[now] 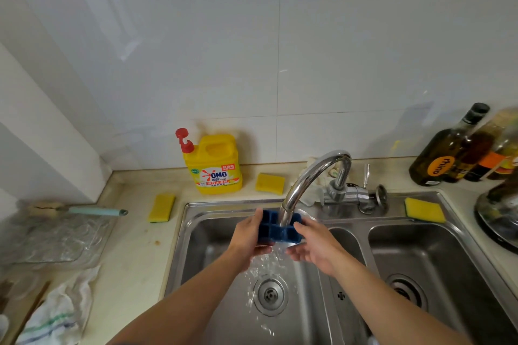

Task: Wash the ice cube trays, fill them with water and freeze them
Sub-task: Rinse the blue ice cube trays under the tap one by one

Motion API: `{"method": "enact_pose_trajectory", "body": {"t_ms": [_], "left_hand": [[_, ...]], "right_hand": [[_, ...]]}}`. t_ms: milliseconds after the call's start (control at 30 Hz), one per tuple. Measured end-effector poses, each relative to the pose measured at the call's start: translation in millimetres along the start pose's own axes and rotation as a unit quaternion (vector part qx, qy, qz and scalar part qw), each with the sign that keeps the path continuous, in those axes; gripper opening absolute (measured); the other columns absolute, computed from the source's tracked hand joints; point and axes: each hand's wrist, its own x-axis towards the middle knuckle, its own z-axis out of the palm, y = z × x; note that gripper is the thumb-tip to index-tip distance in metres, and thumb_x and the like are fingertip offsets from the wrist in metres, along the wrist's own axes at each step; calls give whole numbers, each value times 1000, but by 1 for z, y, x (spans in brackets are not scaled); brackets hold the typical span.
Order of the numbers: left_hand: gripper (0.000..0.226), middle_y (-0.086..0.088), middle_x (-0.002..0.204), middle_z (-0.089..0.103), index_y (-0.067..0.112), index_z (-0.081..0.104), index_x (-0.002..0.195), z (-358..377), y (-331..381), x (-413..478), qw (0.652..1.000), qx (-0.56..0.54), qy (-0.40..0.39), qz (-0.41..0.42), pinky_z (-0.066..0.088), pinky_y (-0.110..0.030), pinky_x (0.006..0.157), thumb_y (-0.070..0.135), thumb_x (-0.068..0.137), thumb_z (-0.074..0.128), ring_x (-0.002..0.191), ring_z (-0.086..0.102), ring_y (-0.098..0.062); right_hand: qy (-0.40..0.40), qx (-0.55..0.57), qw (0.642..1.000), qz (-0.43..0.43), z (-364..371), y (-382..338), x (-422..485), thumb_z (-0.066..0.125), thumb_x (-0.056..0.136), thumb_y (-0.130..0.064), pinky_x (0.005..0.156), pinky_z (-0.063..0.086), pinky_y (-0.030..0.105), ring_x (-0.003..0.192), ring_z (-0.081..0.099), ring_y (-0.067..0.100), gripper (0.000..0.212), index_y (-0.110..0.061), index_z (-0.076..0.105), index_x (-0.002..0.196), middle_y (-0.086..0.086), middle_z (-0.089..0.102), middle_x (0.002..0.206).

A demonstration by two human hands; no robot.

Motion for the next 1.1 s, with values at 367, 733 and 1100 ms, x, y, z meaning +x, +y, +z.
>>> {"method": "enact_pose_trajectory", "body": {"t_ms": [367,733,1100], "left_hand": [[30,-5,98,70,18,66,110,-14,19,2,963,205,42,171,60,-31,52,44,102,54,76,72,-21],[37,10,96,66,31,61,113,-17,5,18,873,433,30,223,57,-26,78,62,93,56,90,66,-9],[45,-6,72,72,15,72,92,-13,9,18,932,346,38,102,52,-23,44,57,95,56,45,66,-12]], "right_hand": [[-27,29,998,54,9,2,14,49,107,-10,68,60,40,77,67,34,23,5,57,123,31,67,116],[60,-70,994,62,-15,14,11,57,104,-17,70,58,36,76,61,26,15,-9,58,117,23,64,111],[23,-97,994,48,-13,15,3,55,105,-20,80,60,38,84,63,26,9,-13,60,110,18,63,111]]}}
